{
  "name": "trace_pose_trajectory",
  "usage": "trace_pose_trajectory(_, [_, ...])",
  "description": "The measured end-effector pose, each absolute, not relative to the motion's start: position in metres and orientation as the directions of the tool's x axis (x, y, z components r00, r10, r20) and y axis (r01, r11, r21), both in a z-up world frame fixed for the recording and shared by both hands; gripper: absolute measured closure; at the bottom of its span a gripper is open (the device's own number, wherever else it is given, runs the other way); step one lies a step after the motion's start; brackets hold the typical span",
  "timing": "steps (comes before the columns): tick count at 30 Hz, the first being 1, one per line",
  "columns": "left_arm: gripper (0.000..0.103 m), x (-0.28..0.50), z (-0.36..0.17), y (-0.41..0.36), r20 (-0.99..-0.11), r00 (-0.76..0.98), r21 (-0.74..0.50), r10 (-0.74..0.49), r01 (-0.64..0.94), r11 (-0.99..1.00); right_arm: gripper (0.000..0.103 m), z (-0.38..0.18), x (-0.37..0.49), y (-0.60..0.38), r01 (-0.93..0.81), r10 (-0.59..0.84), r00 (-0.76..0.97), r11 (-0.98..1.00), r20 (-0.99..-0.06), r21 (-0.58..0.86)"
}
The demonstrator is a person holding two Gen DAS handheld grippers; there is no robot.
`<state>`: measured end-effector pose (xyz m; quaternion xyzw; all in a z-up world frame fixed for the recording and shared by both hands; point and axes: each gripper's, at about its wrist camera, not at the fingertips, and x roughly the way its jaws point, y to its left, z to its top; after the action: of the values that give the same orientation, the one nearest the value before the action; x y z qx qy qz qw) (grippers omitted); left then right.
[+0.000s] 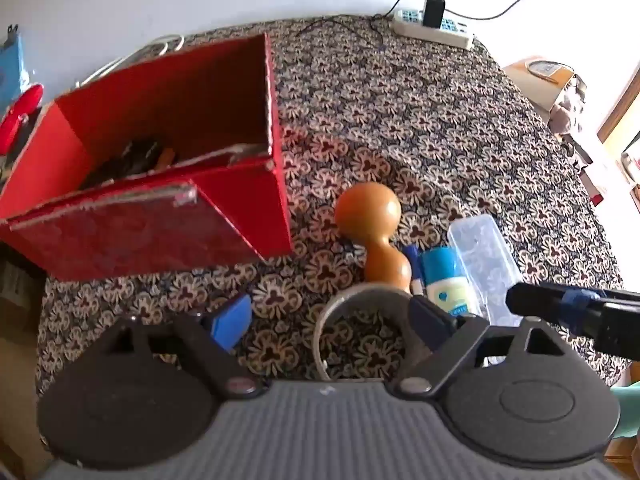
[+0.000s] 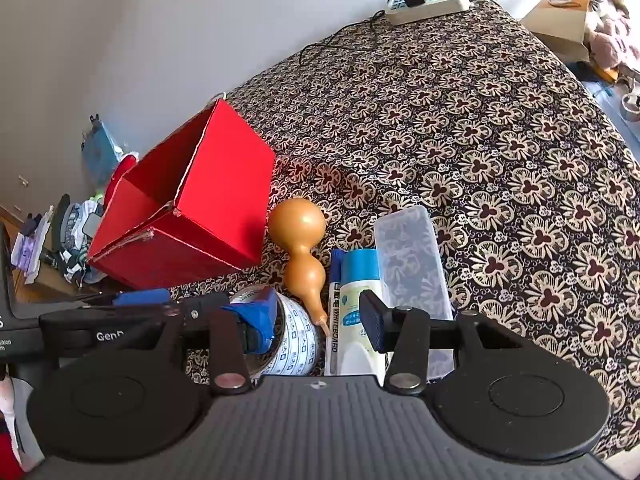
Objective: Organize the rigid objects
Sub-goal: 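Move the left gripper toward the clear tape roll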
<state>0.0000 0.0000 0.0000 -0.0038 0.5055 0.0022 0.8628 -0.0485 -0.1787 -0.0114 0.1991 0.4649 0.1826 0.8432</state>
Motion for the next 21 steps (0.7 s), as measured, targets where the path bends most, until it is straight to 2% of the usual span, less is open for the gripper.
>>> trace_pose_trajectory(5, [0.013, -0.013, -0.004, -0.001, -0.847, 0.531, 0.007, 0.003, 0.004, 1.0, 0.072, -0.016, -0.048, -0.175, -0.17, 0.512, 0.478, 0.851, -0.713, 0.497])
trace_pose_trajectory(10, [0.011, -0.003, -0.007, -0.003, -0.897, 0.441, 0.02, 0.037, -0.042, 0.999, 0.072, -0.026, -0.044, -0.176, -0.166, 0.517, 0.456, 0.849, -0.724, 0.502])
trace_pose_trajectory(21, [0.01, 0.009, -0.007, 0.0, -0.896, 0.442, 0.028, 0.047, -0.05, 0.998, 0.076, -0.031, -0.035, -0.174, -0.176, 0.519, 0.448, 0.849, -0.728, 0.497])
